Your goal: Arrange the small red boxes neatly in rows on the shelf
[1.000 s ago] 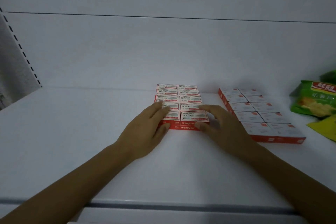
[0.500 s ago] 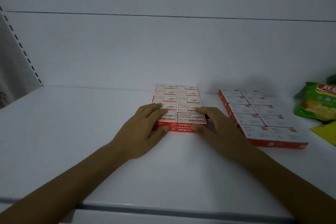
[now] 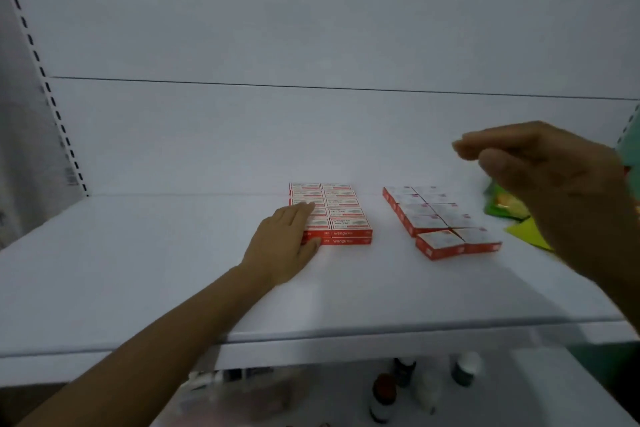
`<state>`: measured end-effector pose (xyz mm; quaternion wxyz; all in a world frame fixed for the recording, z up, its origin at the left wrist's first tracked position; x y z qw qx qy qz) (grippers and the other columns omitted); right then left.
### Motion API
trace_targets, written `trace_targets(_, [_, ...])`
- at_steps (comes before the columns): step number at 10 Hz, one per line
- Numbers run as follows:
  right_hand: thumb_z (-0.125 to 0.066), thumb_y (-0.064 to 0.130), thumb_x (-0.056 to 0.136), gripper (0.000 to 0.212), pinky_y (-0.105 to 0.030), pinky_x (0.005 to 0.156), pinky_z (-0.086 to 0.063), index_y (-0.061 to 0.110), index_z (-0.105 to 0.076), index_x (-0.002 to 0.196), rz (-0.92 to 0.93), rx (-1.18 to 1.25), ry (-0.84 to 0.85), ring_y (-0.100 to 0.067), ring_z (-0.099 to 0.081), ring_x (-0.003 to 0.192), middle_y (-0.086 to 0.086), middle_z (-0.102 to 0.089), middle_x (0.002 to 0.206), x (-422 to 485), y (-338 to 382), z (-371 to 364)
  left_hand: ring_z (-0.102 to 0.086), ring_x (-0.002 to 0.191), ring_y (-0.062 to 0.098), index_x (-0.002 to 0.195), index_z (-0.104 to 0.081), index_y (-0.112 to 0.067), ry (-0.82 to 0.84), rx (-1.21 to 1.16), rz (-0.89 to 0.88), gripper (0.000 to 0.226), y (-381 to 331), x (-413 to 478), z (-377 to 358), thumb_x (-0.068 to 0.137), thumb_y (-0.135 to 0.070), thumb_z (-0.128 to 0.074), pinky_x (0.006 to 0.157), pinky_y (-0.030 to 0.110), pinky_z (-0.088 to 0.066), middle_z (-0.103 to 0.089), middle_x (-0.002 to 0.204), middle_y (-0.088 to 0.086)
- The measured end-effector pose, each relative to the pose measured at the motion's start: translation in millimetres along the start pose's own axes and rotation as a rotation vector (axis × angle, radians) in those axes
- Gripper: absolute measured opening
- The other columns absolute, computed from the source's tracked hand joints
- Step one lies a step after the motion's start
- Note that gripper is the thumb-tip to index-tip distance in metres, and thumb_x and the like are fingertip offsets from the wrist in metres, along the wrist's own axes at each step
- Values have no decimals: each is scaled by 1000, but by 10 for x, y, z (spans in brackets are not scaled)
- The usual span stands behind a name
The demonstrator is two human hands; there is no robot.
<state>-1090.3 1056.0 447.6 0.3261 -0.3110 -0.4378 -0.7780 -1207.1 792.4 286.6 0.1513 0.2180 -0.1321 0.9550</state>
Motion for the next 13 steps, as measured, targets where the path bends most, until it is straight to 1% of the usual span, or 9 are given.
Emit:
trace_targets(1, [-60,38,86,17,-15,79,-50,28,-65,99,-88,-144,-13,-5,-64,91,13,-70,94,-245,-137,107,-33,134,23,144,-28,-15,23,-7,-11,62,-80,-49,50,92,-45,-44,109,38,-29,-34,149,6])
trace_targets(2, [-61,40,85,22,-8,78,-42,24,-67,98,-150,-388,94,3,-59,89,14,-68,98,-506,-428,-120,-29,137,21,145,-27,-17,17,-1,-78,61,-265,-104,143,93,-48,-40,112,37,-26,-31,151,3])
trace_targets(3, [-59,35,87,19,-22,87,-43,30,-64,105,-376,-412,268,-7,-58,102,10,-65,109,-802,-846,-364,-30,136,20,144,-28,-19,18,-19,-148,61,-536,-292,194,93,-47,-44,111,36,-28,-32,150,2])
trace_targets(4, [-58,35,88,28,-31,94,-42,25,-61,114,-481,-445,307,-12,-54,112,6,-59,121,-968,-1041,-424,-32,135,18,143,-30,-19,56,-54,-231,60,-790,-449,194,93,-47,-44,111,36,-29,-34,149,0])
trace_targets(5, [-56,39,89,30,-31,98,-38,27,-58,116,-477,-505,378,-13,-48,117,7,-54,128,-962,-1102,-474,-29,137,17,144,-29,-21,137,-100,-256,58,-955,-464,151,94,-47,-43,112,34,-26,-31,151,-1])
trace_targets(7, [-55,40,89,37,-24,94,-31,26,-53,124,-462,-586,459,-13,-43,121,5,-50,133,-864,-1357,-554,-29,137,16,146,-25,-23,292,-191,-218,59,-1391,-261,-24,95,-47,-41,110,32,-24,-30,151,-2])
trace_targets(10, [-52,40,90,39,-30,91,-43,17,-58,121,-378,-489,432,-17,-55,109,-3,-59,121,-819,-1577,-477,-40,130,25,145,-25,-20,404,-337,-105,54,-1651,173,-427,97,-42,-37,106,39,-33,-37,148,6])
trace_targets(12, [-56,38,87,34,-34,90,-41,19,-58,115,-420,-752,188,-20,-50,108,-2,-56,117,-802,-1701,-196,-38,133,22,146,-23,-20,411,-243,-98,59,-1669,185,-519,96,-48,-35,107,37,-31,-34,149,3])
trace_targets(13, [-55,39,88,39,-34,92,-41,19,-54,122,-505,-736,265,-20,-48,114,-2,-52,126,-828,-1777,-174,-35,134,22,146,-22,-20,409,-239,-117,59,-1685,171,-500,96,-47,-36,109,37,-29,-32,150,4])
Point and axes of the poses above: each hand's wrist, its own x-axis towards the middle knuckle, its own z-axis out of the back of the hand, y = z × x, the point moved 4 cm from there along x, towards the middle knuckle
